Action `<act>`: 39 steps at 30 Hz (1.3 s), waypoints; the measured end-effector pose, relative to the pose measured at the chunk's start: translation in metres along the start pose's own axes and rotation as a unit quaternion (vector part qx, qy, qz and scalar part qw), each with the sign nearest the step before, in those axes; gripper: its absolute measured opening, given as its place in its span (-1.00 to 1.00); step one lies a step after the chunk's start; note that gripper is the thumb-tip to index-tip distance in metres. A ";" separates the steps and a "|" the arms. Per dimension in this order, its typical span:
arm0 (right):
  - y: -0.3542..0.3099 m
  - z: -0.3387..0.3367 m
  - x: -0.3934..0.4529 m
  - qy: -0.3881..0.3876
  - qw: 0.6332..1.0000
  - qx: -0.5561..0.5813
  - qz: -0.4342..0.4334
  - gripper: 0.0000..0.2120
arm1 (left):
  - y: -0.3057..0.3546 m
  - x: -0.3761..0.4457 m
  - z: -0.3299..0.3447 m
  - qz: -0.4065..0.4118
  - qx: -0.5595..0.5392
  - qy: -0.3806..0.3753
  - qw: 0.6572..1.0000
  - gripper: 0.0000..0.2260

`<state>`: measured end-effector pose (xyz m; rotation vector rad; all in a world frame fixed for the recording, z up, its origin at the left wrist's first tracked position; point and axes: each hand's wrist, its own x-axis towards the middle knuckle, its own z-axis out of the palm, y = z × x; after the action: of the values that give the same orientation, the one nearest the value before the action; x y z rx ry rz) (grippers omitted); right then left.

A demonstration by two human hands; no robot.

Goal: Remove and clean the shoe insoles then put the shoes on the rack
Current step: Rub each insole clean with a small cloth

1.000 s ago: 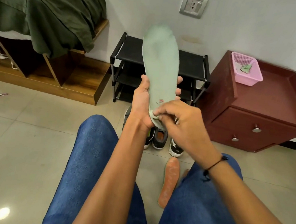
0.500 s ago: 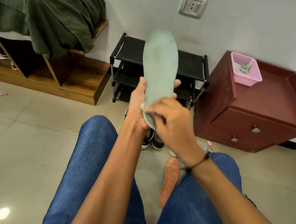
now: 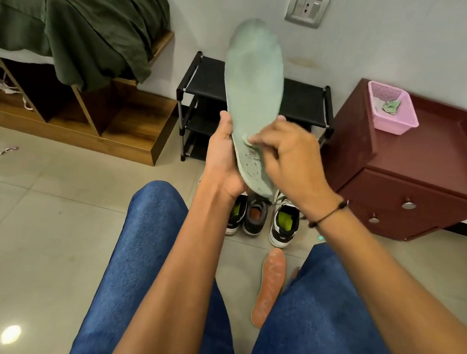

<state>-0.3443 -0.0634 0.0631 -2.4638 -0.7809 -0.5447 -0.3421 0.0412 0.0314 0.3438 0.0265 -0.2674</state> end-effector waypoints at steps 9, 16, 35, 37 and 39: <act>-0.027 -0.006 -0.056 -0.016 0.959 0.251 0.127 -0.86 | 0.002 0.006 -0.011 0.012 -0.027 -0.020 0.999 -0.36; -0.006 -0.022 -0.004 0.034 0.980 0.145 0.132 -0.83 | -0.008 0.004 0.003 0.029 0.025 0.043 0.998 -0.40; -0.027 -0.022 -0.004 -0.152 0.965 0.170 0.131 -0.82 | -0.014 0.003 0.012 0.045 0.009 0.111 0.993 -0.31; -0.026 -0.011 -0.001 -0.107 0.982 0.116 0.107 -0.83 | -0.016 0.002 0.012 0.061 -0.003 0.123 0.990 -0.43; -0.018 -0.003 0.007 -0.073 0.992 0.066 0.083 -0.88 | -0.019 0.003 0.014 0.075 -0.002 0.127 0.989 -0.56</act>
<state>-0.3507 -0.0494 0.0751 -2.4356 -0.6387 -0.2453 -0.3448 0.0185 0.0385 0.3720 0.2519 -0.0734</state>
